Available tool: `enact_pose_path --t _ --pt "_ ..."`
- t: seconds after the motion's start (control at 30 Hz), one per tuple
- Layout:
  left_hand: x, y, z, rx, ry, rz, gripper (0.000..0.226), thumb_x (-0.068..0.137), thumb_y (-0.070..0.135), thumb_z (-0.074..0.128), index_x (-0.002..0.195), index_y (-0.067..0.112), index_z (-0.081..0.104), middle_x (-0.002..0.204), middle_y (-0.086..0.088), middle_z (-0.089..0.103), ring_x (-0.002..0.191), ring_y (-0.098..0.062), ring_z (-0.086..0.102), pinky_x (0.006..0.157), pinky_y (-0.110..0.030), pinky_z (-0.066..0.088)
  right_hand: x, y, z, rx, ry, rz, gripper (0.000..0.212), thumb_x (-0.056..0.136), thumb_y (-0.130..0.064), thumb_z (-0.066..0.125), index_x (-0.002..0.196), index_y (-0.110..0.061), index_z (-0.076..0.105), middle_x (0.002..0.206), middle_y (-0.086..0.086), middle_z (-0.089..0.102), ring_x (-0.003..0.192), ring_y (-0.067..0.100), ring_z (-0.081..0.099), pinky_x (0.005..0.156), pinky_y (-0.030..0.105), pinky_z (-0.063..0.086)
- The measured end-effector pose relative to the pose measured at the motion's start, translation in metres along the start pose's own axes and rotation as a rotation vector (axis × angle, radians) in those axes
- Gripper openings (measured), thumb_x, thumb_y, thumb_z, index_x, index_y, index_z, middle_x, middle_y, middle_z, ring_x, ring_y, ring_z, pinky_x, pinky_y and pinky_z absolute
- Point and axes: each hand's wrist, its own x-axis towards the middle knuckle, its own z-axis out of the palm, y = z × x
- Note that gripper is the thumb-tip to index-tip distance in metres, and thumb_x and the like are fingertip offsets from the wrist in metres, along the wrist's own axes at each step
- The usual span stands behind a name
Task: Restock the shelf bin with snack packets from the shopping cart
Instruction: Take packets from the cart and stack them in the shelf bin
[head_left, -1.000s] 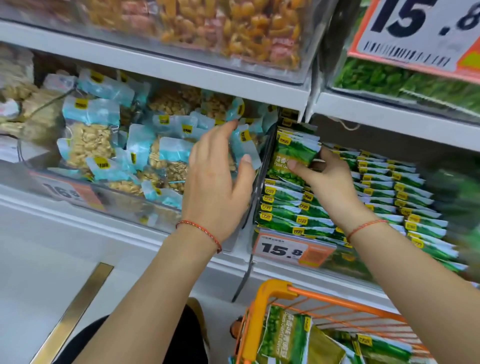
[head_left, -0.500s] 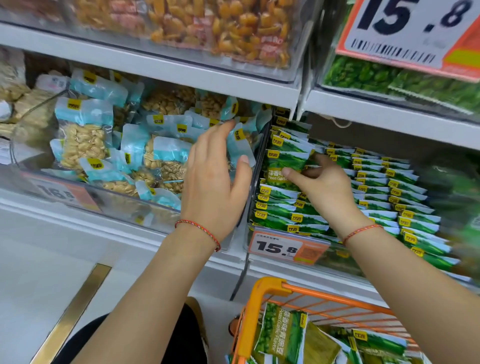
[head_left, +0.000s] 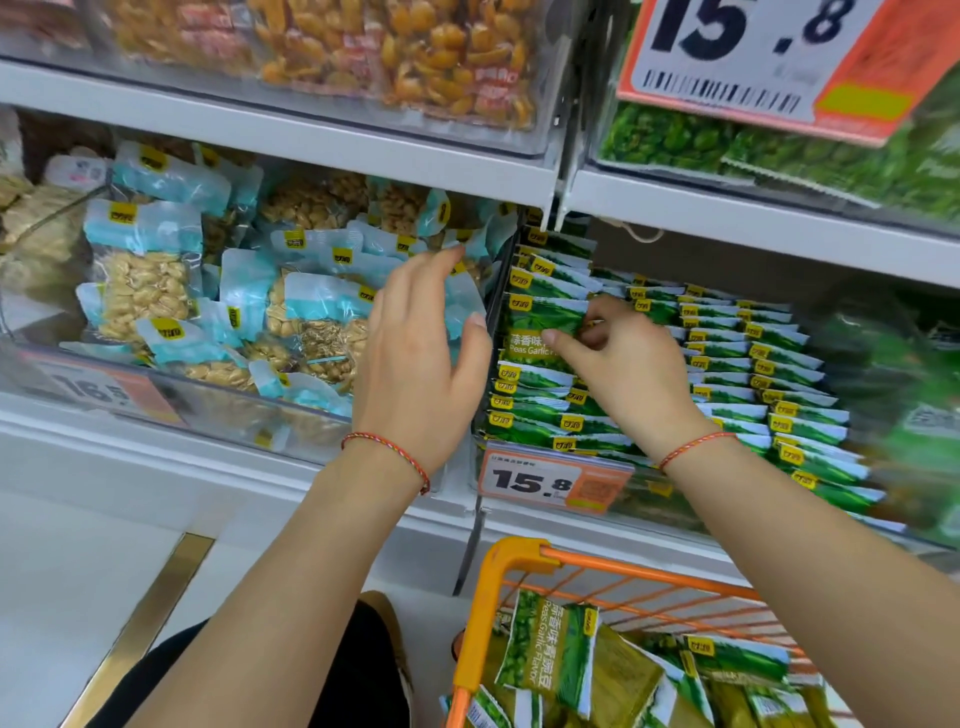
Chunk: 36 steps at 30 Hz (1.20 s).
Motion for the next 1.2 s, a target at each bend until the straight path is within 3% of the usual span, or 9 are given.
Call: enact_pose_path --t 0.13,0.27,0.4,0.53,0.67,0.73,0.8,0.93,1.2 --pt "-0.008 0.001 -0.007 -0.015 0.037 0.030 0.044 0.089 0.019 0.046 0.131 0.007 0.049 0.129 -0.009 0.051 0.122 -0.020 0.044 0.103 -0.027 0.031 -0.011 0.005 -0.017 0.152 -0.070 0.097 0.039 0.084 -0.056 0.059 0.095 -0.019 0.060 0.086 -0.007 0.063 0.087 0.018 0.060 0.076 0.035 0.051" --pt "-0.029 0.015 -0.019 -0.047 0.055 0.081 0.035 0.088 0.017 0.046 0.120 0.009 0.057 0.121 -0.006 0.057 0.115 -0.018 0.047 0.100 -0.024 0.032 -0.035 0.020 -0.047 0.207 -0.035 0.130 0.024 0.090 -0.044 0.058 0.098 -0.023 0.063 0.077 -0.019 0.055 0.082 0.011 0.056 0.064 0.025 0.041" --pt "-0.054 0.059 -0.031 -0.095 -0.094 0.226 0.024 0.090 0.013 0.048 0.104 0.014 0.067 0.098 0.012 0.059 0.095 -0.005 0.050 0.088 -0.014 0.036 -0.069 0.031 -0.082 0.373 -0.012 0.107 0.014 0.091 -0.032 0.060 0.080 -0.025 0.064 0.073 -0.007 0.067 0.066 0.012 0.062 0.062 0.027 0.047" --pt "-0.084 0.102 -0.037 -0.122 -0.574 0.280 0.028 0.092 0.023 0.044 0.105 0.019 0.068 0.097 0.007 0.069 0.090 -0.011 0.061 0.078 -0.026 0.046 -0.107 0.031 -0.112 0.565 -0.160 0.092 0.023 0.093 -0.019 0.058 0.072 -0.012 0.062 0.063 0.003 0.066 0.043 0.009 0.055 0.053 0.027 0.044" --pt "-0.109 0.126 -0.019 0.506 -1.225 0.201 0.032 0.098 0.020 0.042 0.122 0.009 0.060 0.115 -0.018 0.064 0.110 -0.031 0.058 0.086 -0.035 0.046 -0.146 0.039 -0.127 0.420 -0.457 0.165 0.027 0.092 -0.020 0.060 0.072 -0.003 0.067 0.048 -0.001 0.062 0.038 0.007 0.053 0.043 0.018 0.043" --pt "-0.121 0.123 -0.009 0.668 -1.350 0.074 0.032 0.098 0.017 0.040 0.113 -0.003 0.060 0.112 -0.026 0.063 0.094 -0.036 0.062 0.077 -0.040 0.050 -0.167 0.049 -0.118 0.301 -0.569 0.243 0.027 0.092 -0.024 0.060 0.075 -0.004 0.069 0.051 -0.001 0.064 0.041 0.008 0.056 0.042 0.016 0.042" --pt "-0.128 0.115 0.001 0.720 -1.349 -0.031 0.031 0.097 0.014 0.040 0.108 -0.003 0.064 0.110 -0.023 0.066 0.084 -0.032 0.061 0.076 -0.039 0.051 -0.186 0.061 -0.097 0.184 -0.687 0.340 0.031 0.091 -0.032 0.060 0.087 -0.003 0.069 0.064 0.003 0.068 0.050 0.012 0.060 0.045 0.017 0.044" --pt "-0.142 0.100 0.020 0.710 -1.303 -0.204 0.034 0.100 0.013 0.034 0.120 -0.001 0.058 0.123 -0.018 0.060 0.112 -0.033 0.059 0.093 -0.040 0.046 -0.212 0.081 -0.053 0.017 -0.733 0.446 0.042 0.090 -0.043 0.058 0.101 -0.003 0.066 0.067 0.006 0.064 0.047 0.014 0.055 0.052 0.025 0.050" --pt "-0.151 0.075 0.037 0.496 -1.105 -0.583 0.072 0.088 0.055 0.056 0.137 0.003 0.043 0.140 -0.011 0.047 0.122 -0.022 0.052 0.090 -0.026 0.046 -0.223 0.086 -0.016 0.324 -0.512 0.623 0.027 0.082 -0.033 0.071 0.074 -0.014 0.053 0.061 0.003 0.059 0.051 0.015 0.055 0.047 0.023 0.045"
